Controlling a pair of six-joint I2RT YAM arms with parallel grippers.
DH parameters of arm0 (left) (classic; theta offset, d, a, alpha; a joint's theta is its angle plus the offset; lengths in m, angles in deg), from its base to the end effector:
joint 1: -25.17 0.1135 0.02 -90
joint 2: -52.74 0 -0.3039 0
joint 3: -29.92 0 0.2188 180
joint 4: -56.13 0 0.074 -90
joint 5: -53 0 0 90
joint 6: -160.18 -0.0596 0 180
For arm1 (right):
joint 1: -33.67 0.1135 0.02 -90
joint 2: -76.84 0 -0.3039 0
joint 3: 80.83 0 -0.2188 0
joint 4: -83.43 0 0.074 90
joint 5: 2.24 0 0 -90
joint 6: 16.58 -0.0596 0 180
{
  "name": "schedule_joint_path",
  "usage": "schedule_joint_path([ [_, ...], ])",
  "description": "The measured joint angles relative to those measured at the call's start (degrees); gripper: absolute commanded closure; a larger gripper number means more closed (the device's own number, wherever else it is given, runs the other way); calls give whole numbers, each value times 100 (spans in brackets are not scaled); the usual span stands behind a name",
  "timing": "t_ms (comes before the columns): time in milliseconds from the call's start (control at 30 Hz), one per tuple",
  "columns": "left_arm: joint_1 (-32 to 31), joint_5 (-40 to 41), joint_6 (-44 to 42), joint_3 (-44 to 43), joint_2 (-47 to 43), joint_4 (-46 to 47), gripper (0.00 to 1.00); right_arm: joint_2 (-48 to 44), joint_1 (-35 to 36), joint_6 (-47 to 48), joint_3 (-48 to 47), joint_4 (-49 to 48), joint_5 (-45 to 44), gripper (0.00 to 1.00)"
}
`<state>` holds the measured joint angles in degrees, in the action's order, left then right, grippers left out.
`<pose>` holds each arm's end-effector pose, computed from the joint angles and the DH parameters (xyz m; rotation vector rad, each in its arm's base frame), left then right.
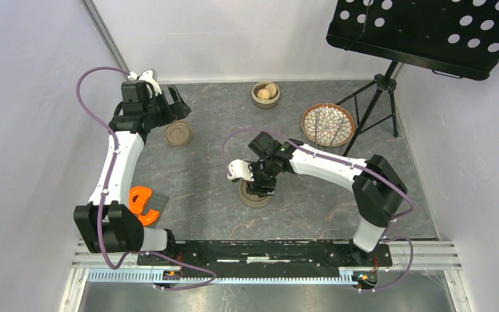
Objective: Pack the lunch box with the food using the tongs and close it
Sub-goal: Close the box lid on the packing box.
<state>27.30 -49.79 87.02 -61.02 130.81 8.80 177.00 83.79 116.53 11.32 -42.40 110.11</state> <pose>0.2797 -0.0028 0.3848 -0.2321 2.1689 -0.3888 0.1999 0.2746 0.2476 -2.0402 1.7754 0.5672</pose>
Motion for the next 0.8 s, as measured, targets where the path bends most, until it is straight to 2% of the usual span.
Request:
schedule_joint_path([
  [300, 0, -4, -68, 44, 2, 9, 0, 20, 2, -55, -96, 103, -39, 31],
  [533, 0, -83, -118, 44, 15, 9, 0, 66, -116, -184, -568, 363, 280, 31],
  [800, 0, -94, -195, 44, 28, 9, 0, 66, -146, -387, -772, 264, 577, 36],
])
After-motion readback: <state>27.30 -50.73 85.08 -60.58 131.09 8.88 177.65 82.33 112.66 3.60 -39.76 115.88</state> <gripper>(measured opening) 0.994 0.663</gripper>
